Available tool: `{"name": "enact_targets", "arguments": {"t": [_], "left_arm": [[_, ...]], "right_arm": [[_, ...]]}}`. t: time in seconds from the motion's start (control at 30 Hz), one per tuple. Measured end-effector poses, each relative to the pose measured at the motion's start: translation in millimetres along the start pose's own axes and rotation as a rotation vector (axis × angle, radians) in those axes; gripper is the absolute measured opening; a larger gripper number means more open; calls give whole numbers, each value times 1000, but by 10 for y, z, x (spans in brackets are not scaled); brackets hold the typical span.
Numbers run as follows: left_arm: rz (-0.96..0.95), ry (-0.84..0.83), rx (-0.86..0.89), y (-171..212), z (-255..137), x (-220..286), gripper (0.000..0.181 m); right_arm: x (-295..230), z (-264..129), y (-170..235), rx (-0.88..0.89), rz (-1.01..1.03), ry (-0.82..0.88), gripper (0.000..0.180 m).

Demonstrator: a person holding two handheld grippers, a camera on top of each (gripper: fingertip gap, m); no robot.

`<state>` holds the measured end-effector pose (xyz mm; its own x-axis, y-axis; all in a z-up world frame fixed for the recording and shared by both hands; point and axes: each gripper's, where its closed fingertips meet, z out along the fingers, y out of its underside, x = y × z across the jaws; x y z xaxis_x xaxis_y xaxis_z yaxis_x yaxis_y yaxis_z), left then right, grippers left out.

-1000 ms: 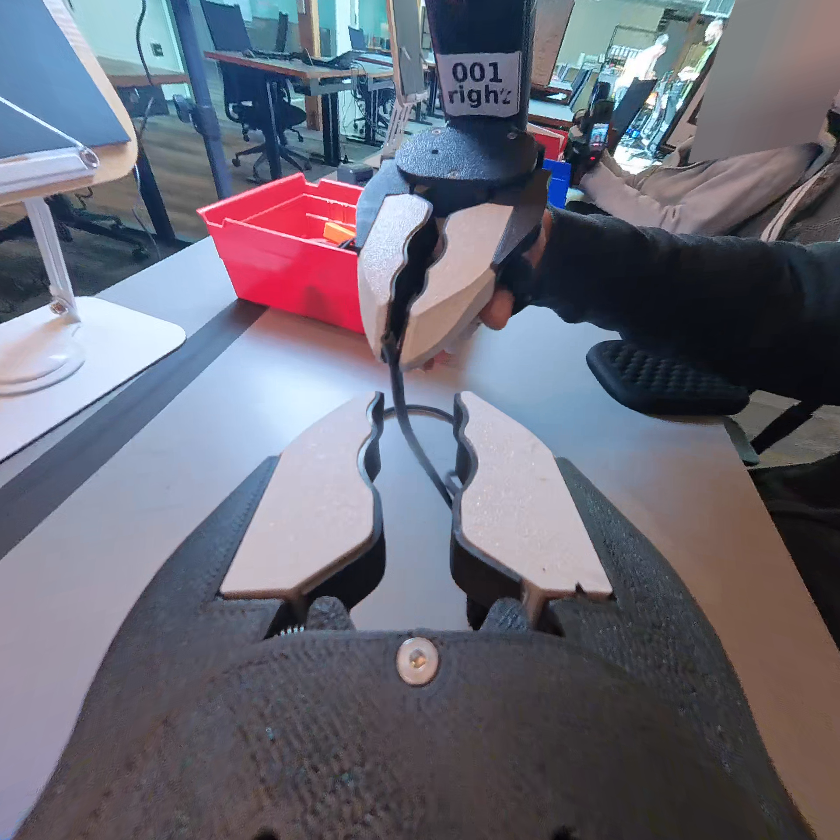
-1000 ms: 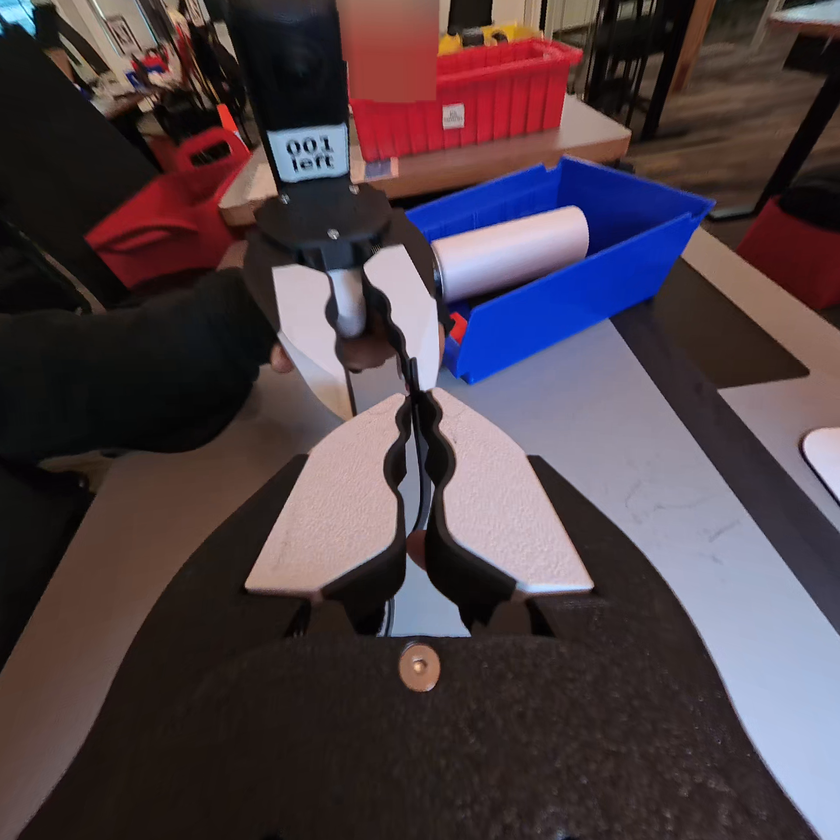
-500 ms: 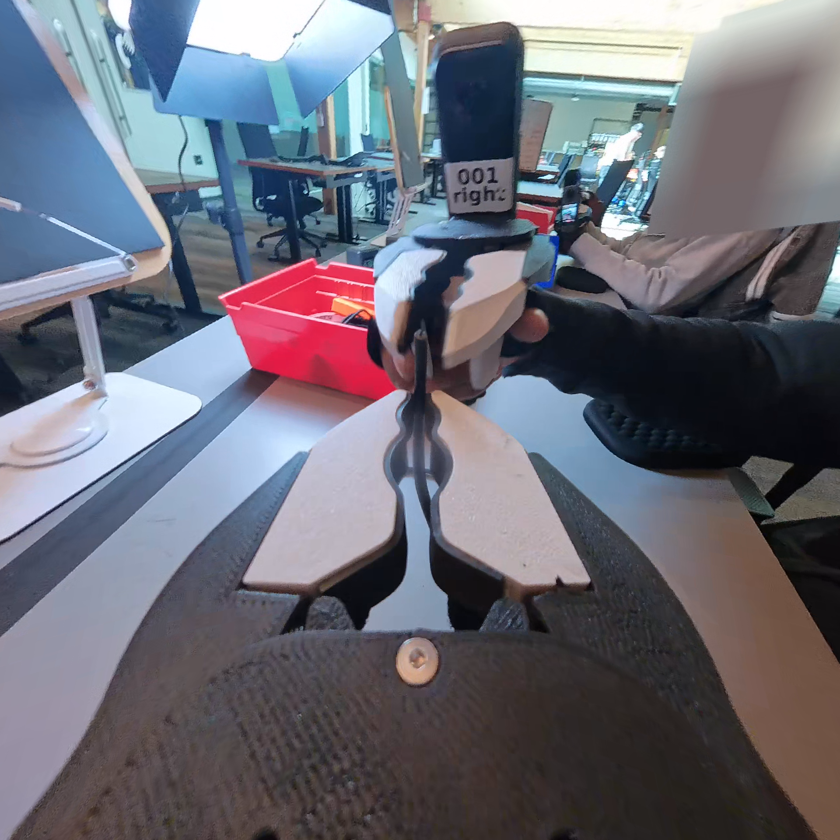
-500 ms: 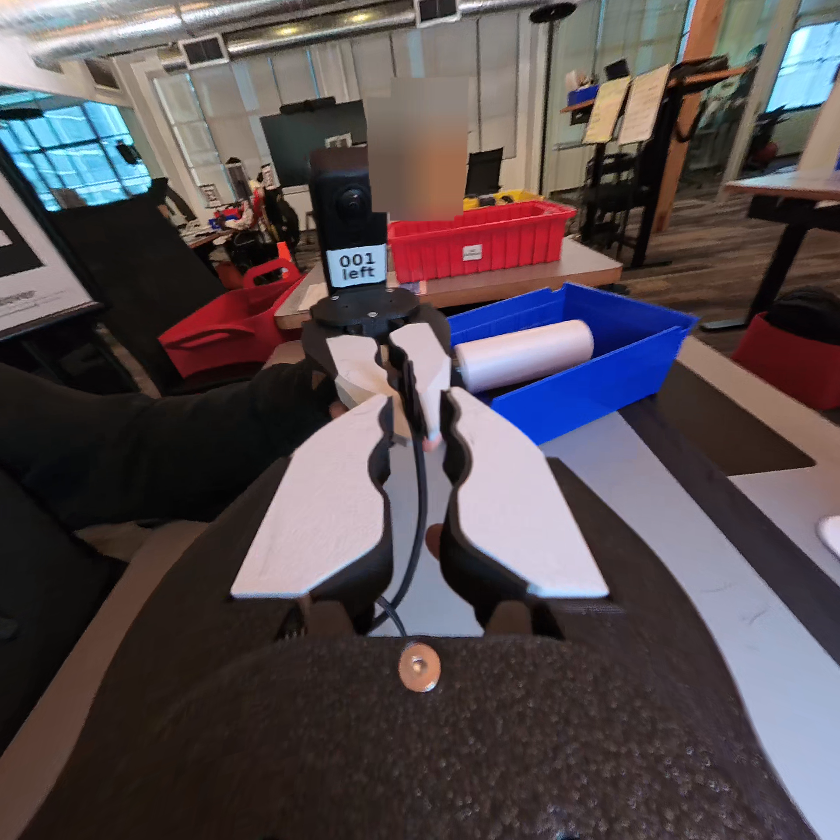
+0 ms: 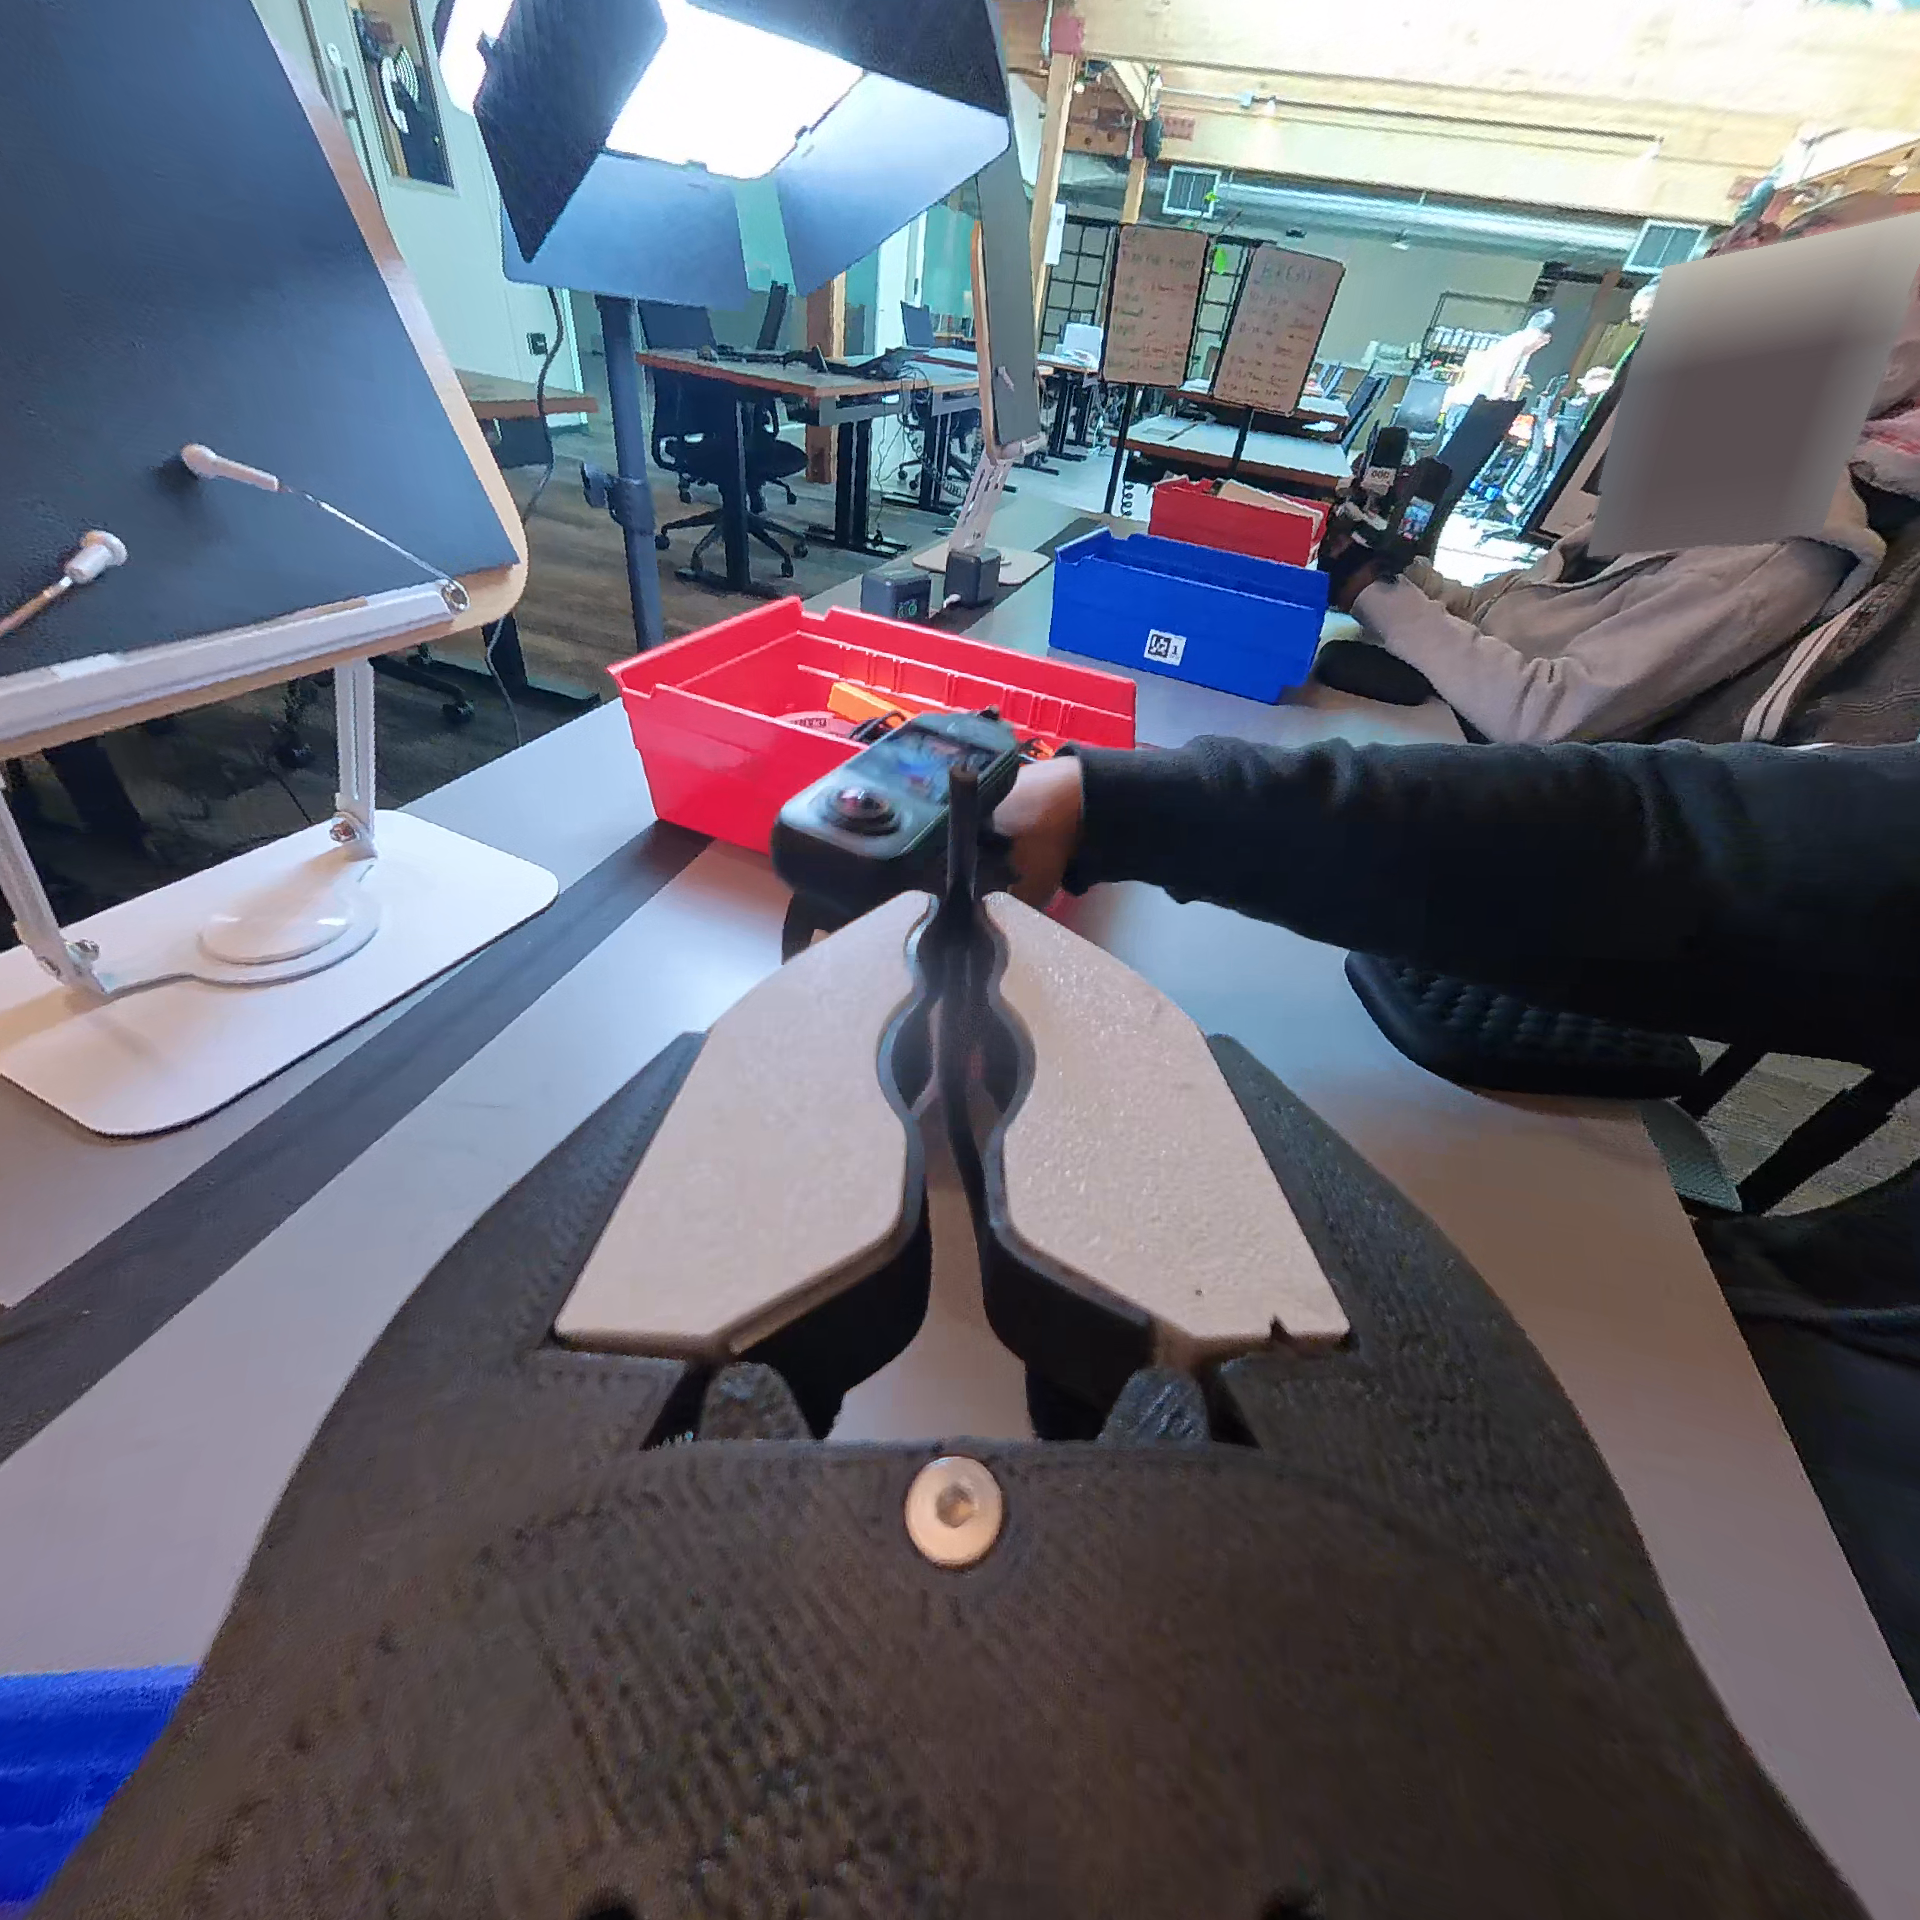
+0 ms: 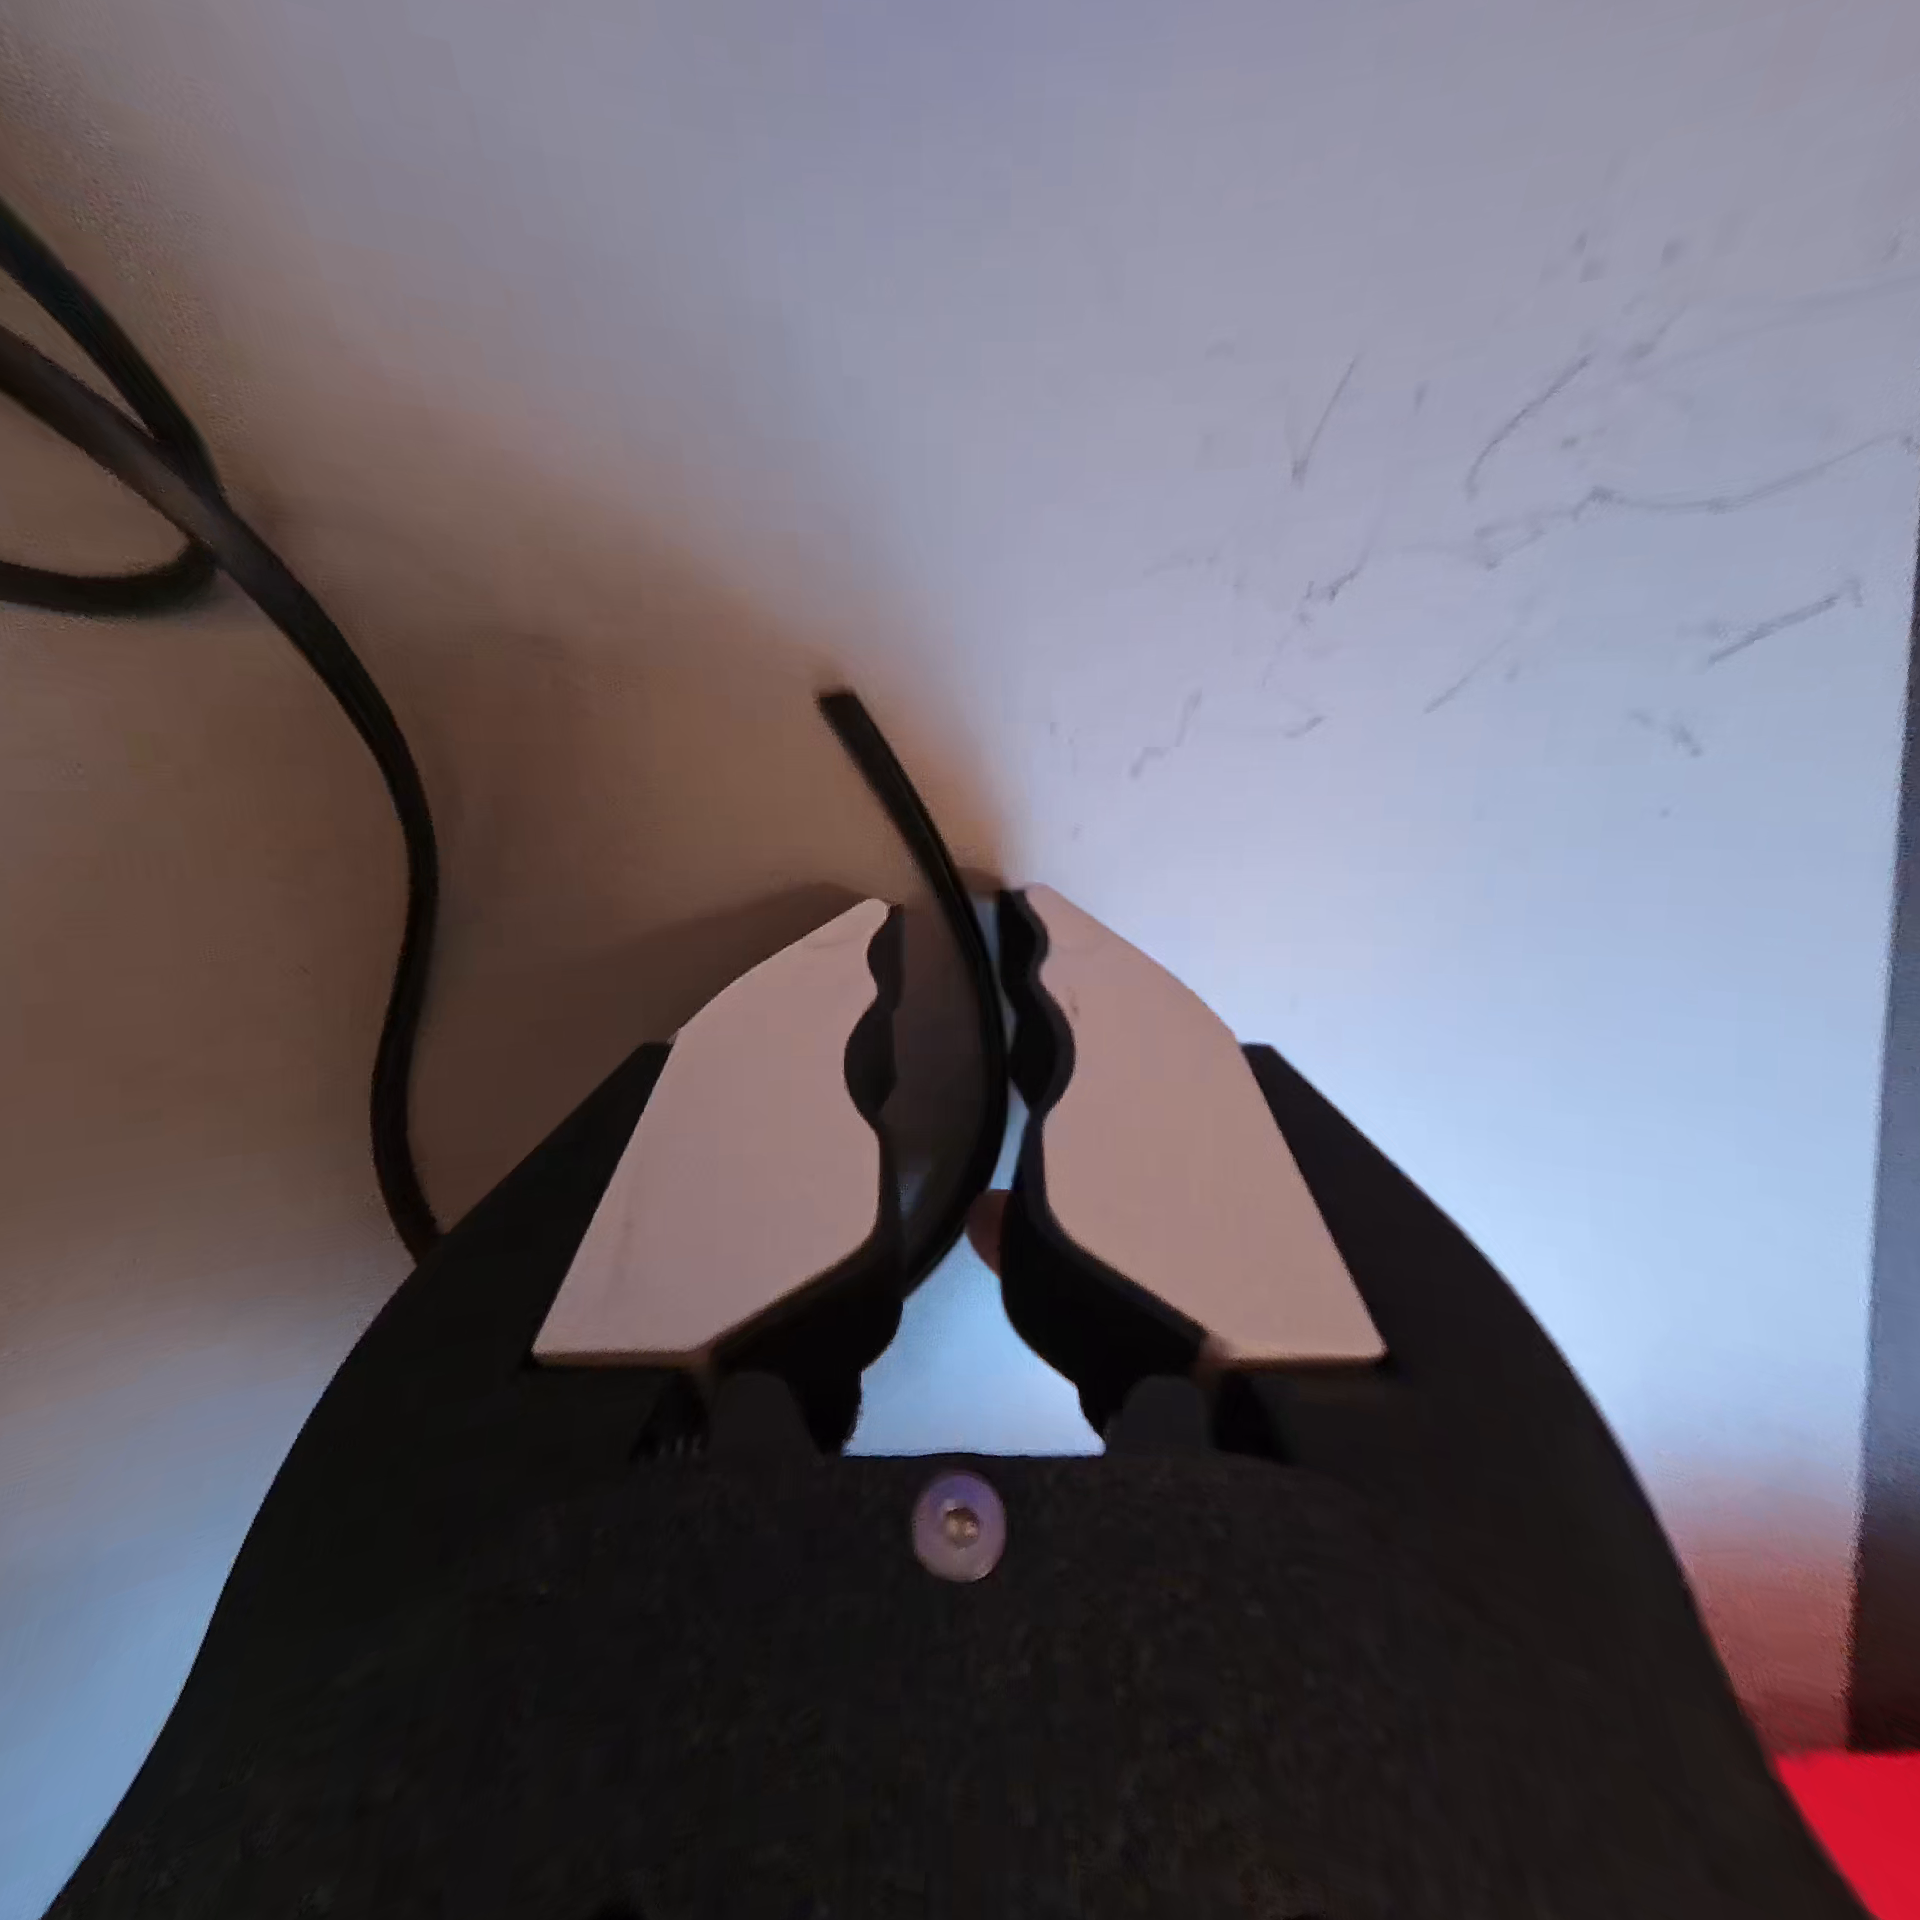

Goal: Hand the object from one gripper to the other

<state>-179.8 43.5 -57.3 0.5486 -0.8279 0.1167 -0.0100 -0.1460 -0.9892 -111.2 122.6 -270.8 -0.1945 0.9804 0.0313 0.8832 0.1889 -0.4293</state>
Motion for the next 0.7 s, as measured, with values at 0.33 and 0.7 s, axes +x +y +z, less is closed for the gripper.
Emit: {"name": "enact_targets", "arguments": {"t": [0.33,0.7], "left_arm": [[113,-252,207,-717,-810,-74,4],[136,-207,292,-921,-758,161,4]], "right_arm": [[-11,-1258,-806,611,11,136,2],[-504,-3092,-1091,1220,119,213,2]]}}
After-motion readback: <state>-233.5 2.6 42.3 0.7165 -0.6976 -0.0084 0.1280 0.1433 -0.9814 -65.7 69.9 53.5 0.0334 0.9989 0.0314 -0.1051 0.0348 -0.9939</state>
